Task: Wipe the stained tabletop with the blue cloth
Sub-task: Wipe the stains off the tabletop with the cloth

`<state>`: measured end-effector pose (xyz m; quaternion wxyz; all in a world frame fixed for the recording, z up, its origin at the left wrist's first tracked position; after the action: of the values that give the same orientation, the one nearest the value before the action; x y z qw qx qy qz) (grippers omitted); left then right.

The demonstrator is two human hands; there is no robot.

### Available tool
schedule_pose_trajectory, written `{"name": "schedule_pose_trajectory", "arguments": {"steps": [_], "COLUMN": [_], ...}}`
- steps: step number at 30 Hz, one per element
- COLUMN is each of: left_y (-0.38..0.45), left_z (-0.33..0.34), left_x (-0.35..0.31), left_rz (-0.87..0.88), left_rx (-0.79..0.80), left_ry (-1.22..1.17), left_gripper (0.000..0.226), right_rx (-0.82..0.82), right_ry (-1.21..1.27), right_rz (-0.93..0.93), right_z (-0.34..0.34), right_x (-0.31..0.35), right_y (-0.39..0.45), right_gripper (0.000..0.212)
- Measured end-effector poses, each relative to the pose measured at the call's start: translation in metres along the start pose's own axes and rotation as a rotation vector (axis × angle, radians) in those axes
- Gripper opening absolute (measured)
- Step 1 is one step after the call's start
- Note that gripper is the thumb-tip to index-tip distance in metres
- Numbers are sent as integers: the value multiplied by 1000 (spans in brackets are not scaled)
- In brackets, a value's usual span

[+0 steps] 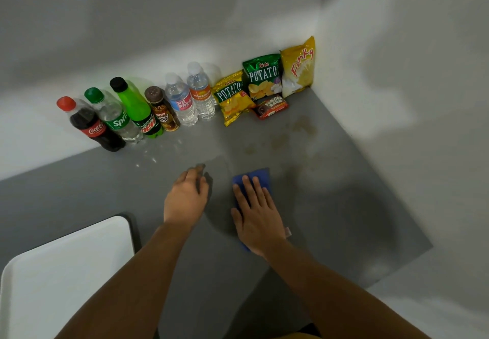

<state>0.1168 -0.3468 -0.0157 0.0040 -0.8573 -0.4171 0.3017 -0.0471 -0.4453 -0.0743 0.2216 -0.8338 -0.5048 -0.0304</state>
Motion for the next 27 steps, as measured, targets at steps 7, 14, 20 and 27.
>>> {"name": "schedule_pose_trajectory", "arguments": {"steps": [7,14,20,27], "left_y": [2,7,14,25], "left_z": [1,2,16,54], "left_x": [1,-2,-15,-28], "left_rz": [43,37,71,162], "left_rx": [-67,-58,-4,74], "left_ry": [33,67,17,29], "left_gripper": [34,29,35,53], "right_rx": [-33,-69,-94,-89], "right_ry": [4,77,87,95], "right_rz": [-131,-45,119,174], "right_z": [-30,-59,-63,-34], "right_x": [2,-48,-94,-68], "right_y": [62,96,71,20], "right_gripper": [60,57,58,65]}}
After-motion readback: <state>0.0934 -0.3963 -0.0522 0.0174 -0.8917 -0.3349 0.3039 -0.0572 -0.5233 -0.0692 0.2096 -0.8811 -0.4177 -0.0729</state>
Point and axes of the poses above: each hand's wrist, its own y-axis towards the middle knuckle, its own z-axis out of the palm, x = y × z, the point moved 3 cm from there along y, towards the middle knuckle, and after that the axes turned 14 degrees about x, right-handed, at the moved point
